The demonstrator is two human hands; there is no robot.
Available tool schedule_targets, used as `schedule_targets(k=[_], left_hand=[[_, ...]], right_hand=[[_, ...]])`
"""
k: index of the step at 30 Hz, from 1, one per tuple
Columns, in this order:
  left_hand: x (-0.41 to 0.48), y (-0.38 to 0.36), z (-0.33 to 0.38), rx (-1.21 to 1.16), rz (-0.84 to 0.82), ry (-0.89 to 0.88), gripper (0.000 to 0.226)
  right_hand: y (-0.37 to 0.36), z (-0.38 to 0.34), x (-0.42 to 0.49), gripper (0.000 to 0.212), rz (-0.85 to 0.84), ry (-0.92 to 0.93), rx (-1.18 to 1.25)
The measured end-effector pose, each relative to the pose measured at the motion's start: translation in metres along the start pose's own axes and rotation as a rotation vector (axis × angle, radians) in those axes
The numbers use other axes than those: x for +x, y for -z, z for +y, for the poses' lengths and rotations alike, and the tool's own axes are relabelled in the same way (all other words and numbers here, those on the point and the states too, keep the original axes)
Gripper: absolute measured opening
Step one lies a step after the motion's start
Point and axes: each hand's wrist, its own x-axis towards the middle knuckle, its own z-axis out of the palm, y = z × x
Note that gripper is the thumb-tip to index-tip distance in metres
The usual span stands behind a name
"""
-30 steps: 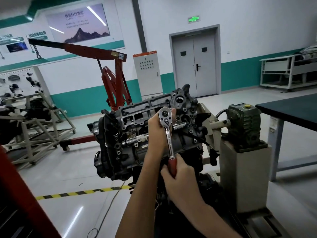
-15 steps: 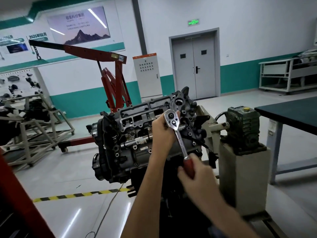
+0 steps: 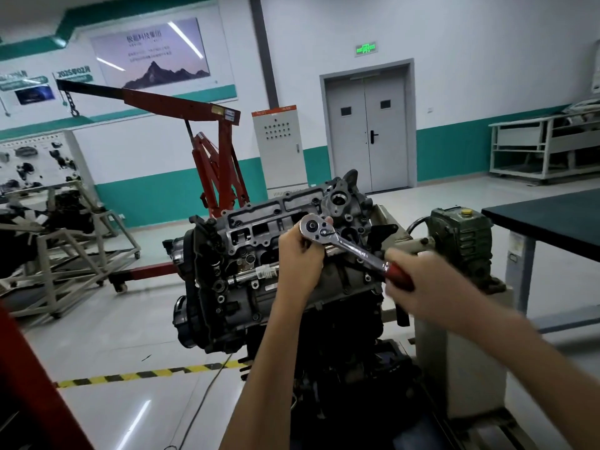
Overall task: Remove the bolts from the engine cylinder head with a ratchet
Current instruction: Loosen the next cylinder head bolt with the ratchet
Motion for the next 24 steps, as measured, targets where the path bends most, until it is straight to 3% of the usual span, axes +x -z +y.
schedule_targets(k=[4,8,10,13,15,17,19,20,23,24], left_hand=[[-0.004,-0.008,0.002,-0.017,0.099,-0.005,0.046],[-0.001,-0.008,0.002,0.026,0.095,-0.041,0.051],[0.002,-0.002,0.002,0.019,0.019,-0.056,0.049],[0.01,0.007,0.001,0.055,-0.096,-0.051,0.047],[0.014,0.01,-0.001,0.088,-0.16,-0.041,0.034],[0.014,0.009,-0.003,0.092,-0.16,-0.024,0.02],[0.008,0.004,-0.004,0.05,-0.086,-0.014,0.022],[0.005,0.001,-0.004,0.022,-0.043,-0.016,0.032],[0.001,-0.007,-0.003,-0.047,0.012,-0.017,0.028],[0.001,-0.009,-0.004,-0.057,0.025,-0.02,0.04]], right_hand=[[-0.068,-0.071,-0.038,0.023,0.283,-0.139,0.413],[-0.105,-0.113,-0.032,0.016,0.276,-0.254,0.692],[-0.093,-0.099,-0.032,0.013,0.188,-0.238,0.628],[-0.043,-0.041,-0.025,0.017,0.061,-0.088,0.315],[0.0,-0.009,-0.006,0.017,-0.03,0.001,0.041],[0.02,0.006,0.007,0.016,-0.013,0.057,-0.177],[0.011,0.003,0.004,0.018,0.043,0.032,-0.137],[-0.004,-0.005,-0.005,0.02,0.08,0.0,-0.052],[-0.058,-0.049,-0.033,0.019,0.285,-0.121,0.253],[-0.074,-0.066,-0.037,0.019,0.331,-0.178,0.362]])
